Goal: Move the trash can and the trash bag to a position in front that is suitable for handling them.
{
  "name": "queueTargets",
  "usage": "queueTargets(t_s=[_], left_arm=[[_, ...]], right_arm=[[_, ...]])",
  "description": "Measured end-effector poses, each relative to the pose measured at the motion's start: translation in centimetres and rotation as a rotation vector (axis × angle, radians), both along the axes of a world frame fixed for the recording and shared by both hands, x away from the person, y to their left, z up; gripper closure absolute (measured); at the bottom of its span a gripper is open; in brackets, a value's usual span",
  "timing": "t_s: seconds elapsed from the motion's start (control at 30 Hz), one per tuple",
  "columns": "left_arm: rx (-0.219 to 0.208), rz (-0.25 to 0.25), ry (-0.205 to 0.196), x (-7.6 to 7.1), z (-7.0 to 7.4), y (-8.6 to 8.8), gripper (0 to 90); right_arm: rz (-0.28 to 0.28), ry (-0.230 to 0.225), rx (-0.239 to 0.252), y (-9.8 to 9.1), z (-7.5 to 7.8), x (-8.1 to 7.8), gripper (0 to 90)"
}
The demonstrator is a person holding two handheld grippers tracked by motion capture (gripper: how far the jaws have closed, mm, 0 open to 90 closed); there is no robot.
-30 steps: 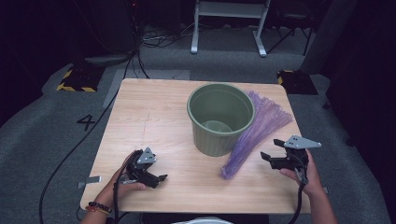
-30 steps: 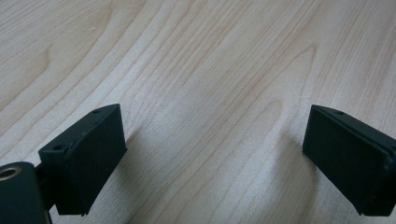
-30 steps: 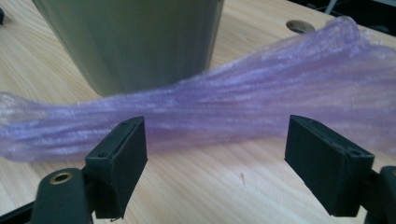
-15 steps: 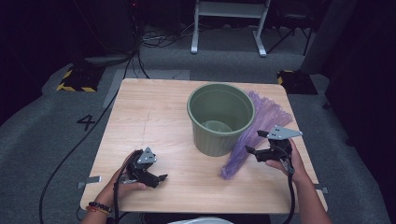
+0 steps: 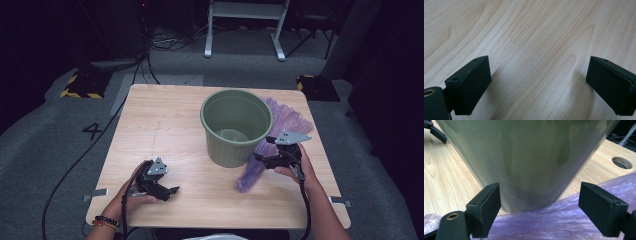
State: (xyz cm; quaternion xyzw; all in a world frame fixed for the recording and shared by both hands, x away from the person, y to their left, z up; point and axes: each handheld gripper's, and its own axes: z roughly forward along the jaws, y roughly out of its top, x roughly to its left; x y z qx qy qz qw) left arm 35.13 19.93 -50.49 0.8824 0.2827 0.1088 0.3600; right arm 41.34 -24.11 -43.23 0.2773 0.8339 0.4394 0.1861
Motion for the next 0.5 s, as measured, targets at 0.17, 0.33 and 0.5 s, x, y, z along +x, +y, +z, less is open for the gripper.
queueTargets(t_s=[0.17,0.33,0.5], left_arm=[[0.000,-0.010,0.001,0.1,0.0,0.0,5.6],[-0.002,-0.013,0.000,0.3,0.0,-0.1,5.6],[-0.001,-0.013,0.000,0.3,0.0,-0.1,5.6]], right_arm=[[0.035,0.017,-0.025,1.1,-0.4,0.5,15.2],[0.049,0.028,-0.034,1.7,-0.7,0.7,15.0],[0.053,0.036,-0.011,1.9,-0.8,1.0,15.1]])
